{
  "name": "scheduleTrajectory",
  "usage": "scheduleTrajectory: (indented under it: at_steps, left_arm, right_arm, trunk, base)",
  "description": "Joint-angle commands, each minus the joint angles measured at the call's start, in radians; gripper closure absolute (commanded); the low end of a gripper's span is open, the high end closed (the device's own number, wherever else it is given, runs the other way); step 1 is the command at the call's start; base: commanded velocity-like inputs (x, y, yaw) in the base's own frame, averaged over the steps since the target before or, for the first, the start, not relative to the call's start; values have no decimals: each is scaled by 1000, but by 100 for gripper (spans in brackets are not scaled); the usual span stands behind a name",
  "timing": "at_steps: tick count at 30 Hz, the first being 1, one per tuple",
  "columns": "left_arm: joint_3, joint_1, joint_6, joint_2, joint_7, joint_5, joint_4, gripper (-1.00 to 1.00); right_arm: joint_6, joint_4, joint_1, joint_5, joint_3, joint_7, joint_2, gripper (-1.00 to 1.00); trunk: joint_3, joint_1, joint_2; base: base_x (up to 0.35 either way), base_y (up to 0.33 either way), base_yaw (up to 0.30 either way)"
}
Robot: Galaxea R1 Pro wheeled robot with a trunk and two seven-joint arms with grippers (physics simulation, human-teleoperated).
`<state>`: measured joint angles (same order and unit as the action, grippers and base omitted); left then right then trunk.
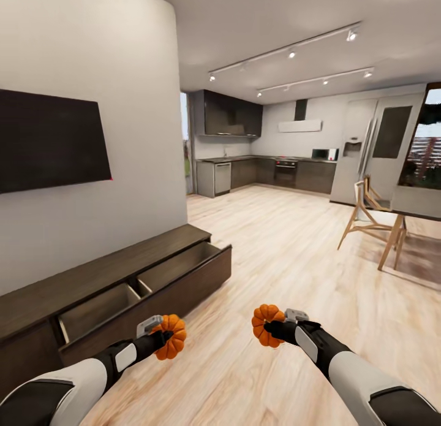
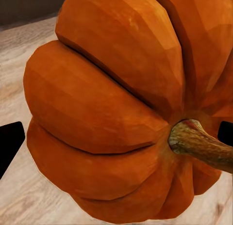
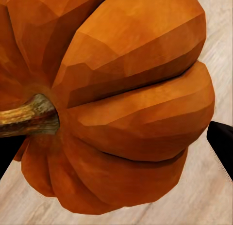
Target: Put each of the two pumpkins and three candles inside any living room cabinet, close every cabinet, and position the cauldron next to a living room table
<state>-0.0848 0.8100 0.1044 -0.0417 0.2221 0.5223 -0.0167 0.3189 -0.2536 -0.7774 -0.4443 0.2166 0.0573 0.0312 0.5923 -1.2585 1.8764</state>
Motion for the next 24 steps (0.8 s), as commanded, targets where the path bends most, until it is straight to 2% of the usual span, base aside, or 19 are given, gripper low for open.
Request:
scheduleTrajectory:
  at_steps: [1,11,20,24]
  left_arm:
    - [-8,1,3,0,6,12,-2,100]
    - [-8,1,3,0,6,12,-2,100]
    - [-7,1,3,0,6,10,-2,100]
    - [-9,1,3,1,6,10,-2,100]
  right_arm:
    - [5,-3,0,-4,3,2,1,100]
    - [5,-3,0,-4,3,1,1,100]
    - [5,-3,0,-4,3,3,1,100]
    - [5,-3,0,-4,3,2,1,100]
  trunk:
    - [1,0,1]
    - [1,0,1]
    - [1,0,1]
    - [1,0,1]
  base:
    - [261,-251,252]
    - [243,-260,240]
    - [182,-294,21]
    - [124,-314,181]
